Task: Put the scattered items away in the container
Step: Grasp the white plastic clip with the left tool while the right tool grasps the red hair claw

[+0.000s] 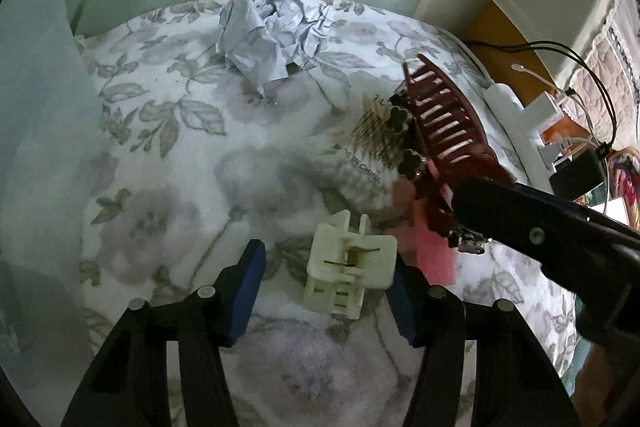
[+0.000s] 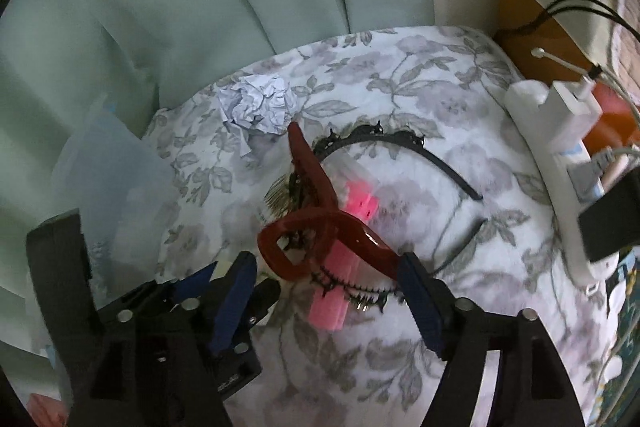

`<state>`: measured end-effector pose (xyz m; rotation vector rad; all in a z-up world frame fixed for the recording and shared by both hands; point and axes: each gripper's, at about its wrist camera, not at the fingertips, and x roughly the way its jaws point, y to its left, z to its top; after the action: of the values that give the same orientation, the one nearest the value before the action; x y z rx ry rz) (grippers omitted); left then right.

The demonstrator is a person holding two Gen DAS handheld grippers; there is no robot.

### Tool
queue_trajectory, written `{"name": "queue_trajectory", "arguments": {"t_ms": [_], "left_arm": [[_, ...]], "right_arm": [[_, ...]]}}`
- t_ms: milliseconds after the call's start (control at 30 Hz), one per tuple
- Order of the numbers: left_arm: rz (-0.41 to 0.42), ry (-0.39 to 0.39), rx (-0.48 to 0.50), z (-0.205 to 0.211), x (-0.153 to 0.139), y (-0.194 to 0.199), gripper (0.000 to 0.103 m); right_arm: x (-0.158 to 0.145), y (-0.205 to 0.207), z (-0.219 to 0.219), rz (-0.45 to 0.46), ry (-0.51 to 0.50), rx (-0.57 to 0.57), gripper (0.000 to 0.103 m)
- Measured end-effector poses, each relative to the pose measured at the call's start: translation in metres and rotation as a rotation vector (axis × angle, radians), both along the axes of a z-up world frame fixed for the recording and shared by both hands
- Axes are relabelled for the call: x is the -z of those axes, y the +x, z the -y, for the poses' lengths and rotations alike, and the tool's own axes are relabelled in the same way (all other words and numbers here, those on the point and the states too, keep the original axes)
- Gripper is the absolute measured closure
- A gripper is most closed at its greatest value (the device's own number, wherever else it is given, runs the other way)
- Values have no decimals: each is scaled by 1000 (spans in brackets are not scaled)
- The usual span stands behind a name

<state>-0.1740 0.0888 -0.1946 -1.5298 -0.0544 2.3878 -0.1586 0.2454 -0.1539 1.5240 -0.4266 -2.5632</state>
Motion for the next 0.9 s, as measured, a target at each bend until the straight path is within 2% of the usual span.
{"name": "queue_trajectory", "arguments": {"t_ms": [233,500,700,900], "left_arm": [[3,21,-4,3,6,-4,45],[-7,30,-18,8,7,-11,64],[-8,44,-26,13,7,-14,67],[-9,27,-23,11,7,-14,67]], "right_arm": [[12,-17,-2,15,23,-5,26],[27,-23,-15,44,-65,47,27],[25,-18,-26,40,-119,92,29],[33,-12,-38,69,-115,152,48]]}}
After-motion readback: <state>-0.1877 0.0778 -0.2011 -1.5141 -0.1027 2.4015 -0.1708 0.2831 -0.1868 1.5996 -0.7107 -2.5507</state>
